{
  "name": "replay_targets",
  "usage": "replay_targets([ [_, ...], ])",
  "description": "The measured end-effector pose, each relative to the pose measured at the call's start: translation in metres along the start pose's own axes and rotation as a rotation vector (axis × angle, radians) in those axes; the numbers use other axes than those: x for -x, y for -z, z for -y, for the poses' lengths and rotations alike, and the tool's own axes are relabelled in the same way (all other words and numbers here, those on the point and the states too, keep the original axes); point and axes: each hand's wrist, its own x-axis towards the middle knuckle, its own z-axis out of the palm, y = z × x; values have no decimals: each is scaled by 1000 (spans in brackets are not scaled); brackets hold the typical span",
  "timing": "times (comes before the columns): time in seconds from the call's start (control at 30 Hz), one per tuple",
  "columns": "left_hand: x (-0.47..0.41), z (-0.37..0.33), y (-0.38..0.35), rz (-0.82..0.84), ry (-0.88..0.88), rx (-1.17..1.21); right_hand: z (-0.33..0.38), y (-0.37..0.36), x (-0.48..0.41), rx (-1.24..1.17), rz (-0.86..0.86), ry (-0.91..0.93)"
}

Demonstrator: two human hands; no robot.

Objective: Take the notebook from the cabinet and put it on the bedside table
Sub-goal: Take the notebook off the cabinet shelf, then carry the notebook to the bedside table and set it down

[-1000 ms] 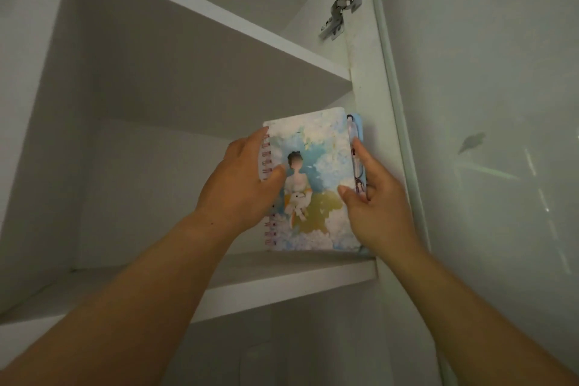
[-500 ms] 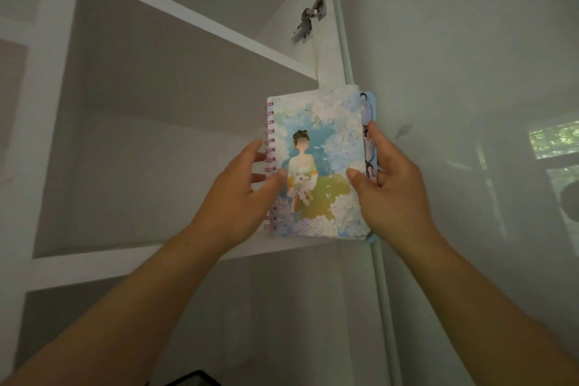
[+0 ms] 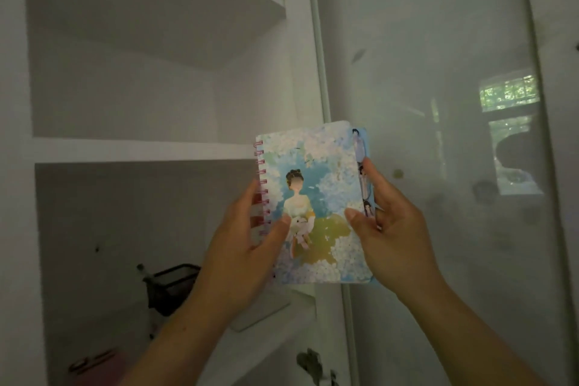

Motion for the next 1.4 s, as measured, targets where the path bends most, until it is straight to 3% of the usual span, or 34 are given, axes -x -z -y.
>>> replay_targets([
  [0.47, 146, 40, -2, -37, 362, -159, -41, 0, 128, 2, 131, -238],
  [0.73, 263, 13, -11, -226, 657, -299, -62, 14, 222, -157, 433, -449],
  [0.9, 334, -29, -38, -349, 820, -363, -68, 29, 279, -227, 637, -587],
  [1.07, 401, -87, -48, -470, 965, -574, -46, 27, 332, -336, 888, -620],
  [1.4, 523, -243, -33, -837, 1142, -854, 75, 1, 428, -589, 1337, -561],
])
